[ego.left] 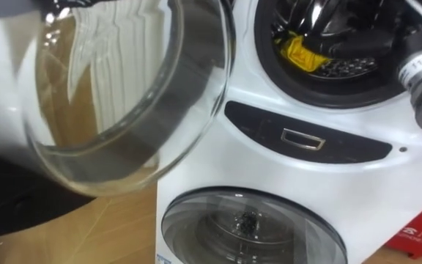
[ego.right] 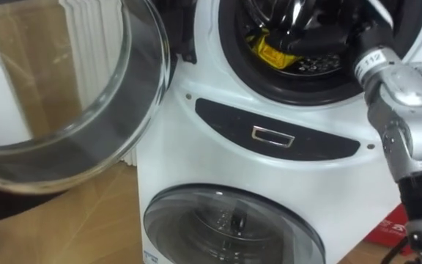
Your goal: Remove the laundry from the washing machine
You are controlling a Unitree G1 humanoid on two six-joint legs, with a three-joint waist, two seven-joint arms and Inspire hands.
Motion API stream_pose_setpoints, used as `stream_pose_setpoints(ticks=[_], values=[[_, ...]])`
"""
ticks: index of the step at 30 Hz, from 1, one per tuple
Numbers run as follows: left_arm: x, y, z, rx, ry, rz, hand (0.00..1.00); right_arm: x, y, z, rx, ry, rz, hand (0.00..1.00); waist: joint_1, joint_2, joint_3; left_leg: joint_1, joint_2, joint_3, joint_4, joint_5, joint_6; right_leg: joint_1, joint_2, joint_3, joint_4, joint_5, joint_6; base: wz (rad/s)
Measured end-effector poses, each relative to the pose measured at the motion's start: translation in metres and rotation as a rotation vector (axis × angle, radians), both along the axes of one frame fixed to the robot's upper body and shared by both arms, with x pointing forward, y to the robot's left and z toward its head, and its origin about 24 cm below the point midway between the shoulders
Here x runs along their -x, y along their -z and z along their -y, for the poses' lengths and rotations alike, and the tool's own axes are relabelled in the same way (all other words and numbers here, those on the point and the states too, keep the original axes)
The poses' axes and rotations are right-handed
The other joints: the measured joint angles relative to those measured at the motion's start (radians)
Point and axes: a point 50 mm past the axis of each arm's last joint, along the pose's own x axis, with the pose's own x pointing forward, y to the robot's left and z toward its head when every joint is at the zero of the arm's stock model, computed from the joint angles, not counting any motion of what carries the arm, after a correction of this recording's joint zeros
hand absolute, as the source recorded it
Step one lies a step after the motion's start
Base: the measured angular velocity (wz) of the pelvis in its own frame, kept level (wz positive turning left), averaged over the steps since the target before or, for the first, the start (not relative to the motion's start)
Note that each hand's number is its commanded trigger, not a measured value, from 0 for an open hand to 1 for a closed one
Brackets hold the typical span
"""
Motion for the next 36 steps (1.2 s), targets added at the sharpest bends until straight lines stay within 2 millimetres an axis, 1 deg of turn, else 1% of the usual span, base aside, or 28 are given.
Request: stream_pose_setpoints(ticks=[5, 7, 9, 10, 15, 17, 19, 22, 24, 28, 29, 30, 33, 35, 36], values=[[-0.009, 0.0, 0.0, -0.004, 0.005, 0.02, 0.0, 0.001, -0.003, -0.002, 0.046, 0.014, 0.011, 0.0, 0.01, 0.001, -0.0017, -0.001, 0.001, 0.003, 0.0, 0.0, 0.0, -0.007, 0.0, -0.002, 0.003, 0.0, 0.0, -0.01], [-0.011, -0.001, 0.0, -0.004, 0.007, 0.024, 0.0, 0.001, -0.003, -0.002, 0.052, 0.019, 0.014, 0.0, 0.012, 0.004, -0.006, 0.0, 0.001, 0.005, 0.0, 0.0, 0.0, -0.008, 0.0, -0.002, 0.004, 0.0, 0.0, -0.02], [-0.01, 0.0, 0.0, -0.003, 0.005, 0.023, 0.0, 0.001, -0.003, -0.002, 0.055, 0.02, 0.014, 0.0, 0.015, 0.007, -0.0126, 0.004, 0.003, 0.008, 0.001, 0.0, 0.0, -0.006, 0.0, 0.002, 0.006, 0.0, 0.0, -0.02], [-0.01, 0.0, 0.0, -0.003, 0.005, 0.023, 0.0, 0.001, -0.003, -0.002, 0.054, 0.02, 0.014, 0.0, 0.015, 0.008, -0.0131, 0.005, 0.005, 0.007, 0.001, 0.0, 0.0, -0.004, -0.001, 0.002, 0.007, 0.0, 0.0, 0.03], [-0.011, 0.0, 0.002, 0.001, 0.004, 0.023, 0.0, 0.001, -0.003, -0.001, 0.048, 0.017, 0.013, 0.0, 0.014, 0.009, -0.0123, 0.003, 0.006, 0.006, 0.0, 0.0, 0.0, -0.007, -0.004, 0.003, 0.021, 0.001, -0.001, 0.01], [-0.008, 0.0, 0.002, 0.0, 0.0, 0.013, 0.0, 0.001, -0.003, -0.001, 0.047, 0.017, 0.012, 0.0, 0.014, 0.008, -0.0124, 0.002, 0.0, 0.006, -0.003, 0.0, 0.0, -0.007, -0.004, 0.002, 0.022, 0.001, -0.002, 0.0], [-0.004, 0.001, 0.001, -0.003, -0.005, -0.001, 0.0, 0.001, -0.003, -0.001, 0.048, 0.019, 0.012, 0.0, 0.014, 0.008, -0.0129, 0.002, 0.0, 0.005, -0.004, 0.0, 0.0, -0.006, -0.004, -0.001, 0.021, 0.002, -0.003, 0.02], [0.001, 0.002, 0.002, 0.001, -0.012, -0.02, 0.0, 0.001, -0.001, 0.009, 0.071, 0.051, -0.008, 0.0, 0.007, 0.003, -0.0114, 0.0, -0.001, -0.006, 0.003, 0.0, -0.001, 0.0, -0.005, -0.013, 0.018, 0.001, -0.004, 0.13], [0.002, 0.002, 0.001, 0.001, -0.013, -0.026, 0.0, 0.001, 0.004, 0.019, 0.128, 0.096, -0.043, 0.0, 0.01, -0.002, -0.0105, -0.001, -0.001, -0.013, 0.007, 0.0, -0.001, 0.001, -0.005, -0.018, 0.018, -0.002, -0.004, 0.09], [0.0, 0.001, -0.001, -0.003, -0.01, -0.019, 0.0, 0.001, 0.013, 0.029, 0.207, 0.117, -0.105, 0.0, 0.016, -0.015, -0.0145, -0.015, -0.003, -0.026, 0.013, 0.0, -0.001, -0.01, -0.007, -0.028, 0.018, -0.007, -0.005, 0.09], [0.0, 0.0, -0.002, -0.004, -0.009, -0.02, 0.0, 0.001, 0.017, 0.031, 0.234, 0.121, -0.131, 0.0, 0.018, -0.024, -0.0153, -0.018, -0.003, -0.03, 0.017, 0.0, -0.001, -0.01, -0.008, -0.034, 0.017, -0.007, -0.005, 0.11], [0.001, 0.0, -0.004, -0.003, -0.008, -0.023, 0.0, 0.0, 0.022, 0.034, 0.251, 0.124, -0.161, 0.0, 0.02, -0.026, -0.0126, -0.019, -0.003, -0.037, 0.017, 0.0, -0.001, -0.01, -0.008, -0.036, 0.017, -0.007, -0.005, 0.1], [0.001, -0.001, -0.005, -0.003, -0.008, -0.023, 0.0, 0.0, 0.031, 0.039, 0.289, 0.134, -0.209, 0.0, 0.026, -0.034, -0.0113, -0.02, -0.004, -0.044, 0.018, 0.0, -0.001, -0.006, -0.01, -0.042, 0.016, -0.007, -0.005, 0.08], [0.001, 0.0, -0.005, 0.004, -0.007, -0.026, 0.0, 0.0, 0.035, 0.042, 0.307, 0.141, -0.232, 0.0, 0.035, -0.032, -0.0092, -0.014, -0.004, -0.046, 0.017, 0.0, -0.001, 0.002, -0.012, -0.044, 0.016, -0.008, -0.003, 0.06], [0.001, 0.0, -0.005, 0.004, -0.007, -0.027, 0.0, 0.0, 0.038, 0.044, 0.306, 0.143, -0.249, 0.0, 0.037, -0.029, -0.0074, -0.012, -0.005, -0.055, 0.016, 0.0, 0.0, 0.008, -0.013, -0.048, 0.015, -0.009, -0.001, 0.15]])
